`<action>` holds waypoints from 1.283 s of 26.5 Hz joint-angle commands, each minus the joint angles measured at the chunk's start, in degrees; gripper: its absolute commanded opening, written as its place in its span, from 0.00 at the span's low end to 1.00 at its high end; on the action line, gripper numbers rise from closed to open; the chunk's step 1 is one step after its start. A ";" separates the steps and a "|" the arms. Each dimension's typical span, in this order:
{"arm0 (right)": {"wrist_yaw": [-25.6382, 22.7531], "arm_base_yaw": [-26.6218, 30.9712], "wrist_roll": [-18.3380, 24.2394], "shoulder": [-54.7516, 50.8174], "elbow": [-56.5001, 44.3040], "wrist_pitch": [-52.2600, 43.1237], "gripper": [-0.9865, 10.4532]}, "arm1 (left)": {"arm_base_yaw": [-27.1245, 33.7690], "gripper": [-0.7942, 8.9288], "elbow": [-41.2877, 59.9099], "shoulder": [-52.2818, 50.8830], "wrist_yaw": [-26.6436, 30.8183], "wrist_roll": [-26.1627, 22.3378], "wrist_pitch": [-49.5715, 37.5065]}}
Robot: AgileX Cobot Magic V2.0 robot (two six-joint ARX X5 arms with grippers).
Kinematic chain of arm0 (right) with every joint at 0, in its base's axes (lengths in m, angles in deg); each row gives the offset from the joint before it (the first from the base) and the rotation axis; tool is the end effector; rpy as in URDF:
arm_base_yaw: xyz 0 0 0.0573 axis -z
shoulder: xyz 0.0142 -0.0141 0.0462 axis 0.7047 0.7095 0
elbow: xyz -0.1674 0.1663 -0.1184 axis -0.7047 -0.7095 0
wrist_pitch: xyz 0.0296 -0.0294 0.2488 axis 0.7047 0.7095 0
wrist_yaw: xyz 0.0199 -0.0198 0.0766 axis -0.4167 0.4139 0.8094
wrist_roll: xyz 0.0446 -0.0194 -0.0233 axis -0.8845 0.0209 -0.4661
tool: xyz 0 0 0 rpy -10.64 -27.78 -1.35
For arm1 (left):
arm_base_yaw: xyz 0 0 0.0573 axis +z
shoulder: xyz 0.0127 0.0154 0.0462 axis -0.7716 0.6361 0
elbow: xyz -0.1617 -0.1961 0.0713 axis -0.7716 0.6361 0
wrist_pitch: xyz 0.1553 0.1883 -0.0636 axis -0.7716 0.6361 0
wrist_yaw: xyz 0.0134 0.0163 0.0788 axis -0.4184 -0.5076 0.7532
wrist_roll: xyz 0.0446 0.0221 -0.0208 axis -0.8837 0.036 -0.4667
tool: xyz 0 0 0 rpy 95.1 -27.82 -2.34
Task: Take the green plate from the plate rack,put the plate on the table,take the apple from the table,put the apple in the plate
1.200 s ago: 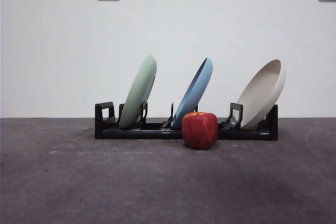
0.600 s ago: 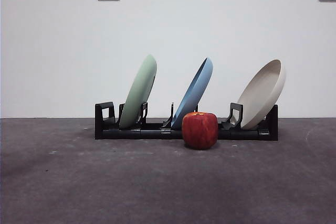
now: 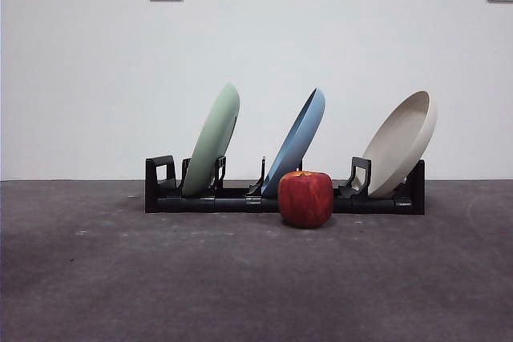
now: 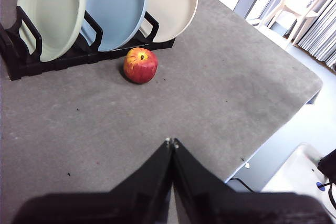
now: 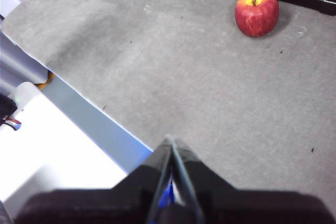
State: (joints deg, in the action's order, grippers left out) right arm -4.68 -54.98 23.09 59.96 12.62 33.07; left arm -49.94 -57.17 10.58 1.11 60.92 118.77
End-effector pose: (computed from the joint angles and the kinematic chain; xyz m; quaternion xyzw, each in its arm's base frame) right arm 0.0724 0.0290 0.3220 -0.0004 0.3402 0.3699 0.8646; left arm 0.0732 -0.0192 0.3081 -0.0808 0.2399 -0.3597 0.8981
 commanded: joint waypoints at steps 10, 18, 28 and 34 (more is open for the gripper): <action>-0.13 -0.13 -2.56 0.07 0.13 -0.33 0.69 | -0.20 0.63 -0.15 -0.02 0.15 -0.24 0.02; -0.13 -0.13 -2.56 0.07 0.13 -0.33 0.69 | -0.28 0.63 -2.86 6.95 0.09 1.44 -4.50; -0.13 -0.13 -2.56 0.07 0.13 -0.33 0.69 | -5.29 0.63 -14.25 24.44 4.22 1.46 -12.98; -0.15 -0.13 -2.56 0.07 0.13 -0.33 0.69 | -10.38 0.63 -22.05 37.57 8.35 1.46 -18.71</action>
State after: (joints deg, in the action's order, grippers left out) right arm -4.88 -54.98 20.67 60.01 12.62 33.05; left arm -59.58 -78.19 46.27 8.96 62.23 101.22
